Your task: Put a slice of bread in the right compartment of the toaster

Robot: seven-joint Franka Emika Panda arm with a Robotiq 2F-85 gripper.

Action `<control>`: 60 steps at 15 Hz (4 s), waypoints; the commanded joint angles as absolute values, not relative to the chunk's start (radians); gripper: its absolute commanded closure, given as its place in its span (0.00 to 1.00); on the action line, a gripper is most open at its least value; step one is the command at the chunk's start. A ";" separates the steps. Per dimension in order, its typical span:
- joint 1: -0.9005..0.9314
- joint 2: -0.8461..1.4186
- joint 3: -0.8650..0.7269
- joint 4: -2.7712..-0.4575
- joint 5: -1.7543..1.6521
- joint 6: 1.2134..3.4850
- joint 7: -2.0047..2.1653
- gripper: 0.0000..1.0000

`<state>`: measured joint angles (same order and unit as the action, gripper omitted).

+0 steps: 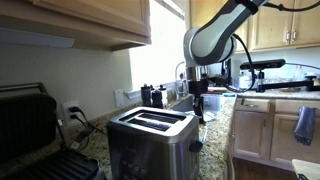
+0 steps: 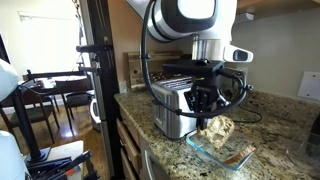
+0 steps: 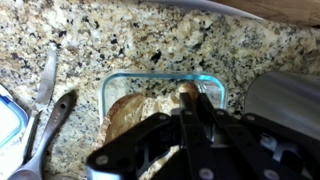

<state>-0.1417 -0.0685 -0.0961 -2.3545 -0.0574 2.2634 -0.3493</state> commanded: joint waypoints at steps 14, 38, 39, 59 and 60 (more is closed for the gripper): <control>-0.119 -0.260 -0.099 -2.439 -0.095 2.275 -0.279 0.95; -0.092 -0.417 -0.041 -2.487 -0.168 2.231 -0.192 0.95; -0.090 -0.423 -0.041 -2.488 -0.167 2.226 -0.195 0.95; -0.066 -0.465 -0.019 -2.485 -0.173 2.218 -0.196 0.95; -0.066 -0.470 -0.017 -2.488 -0.174 2.217 -0.196 0.95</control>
<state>-0.0786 -0.4071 -0.0201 -2.4564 -0.1395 2.2431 -0.2318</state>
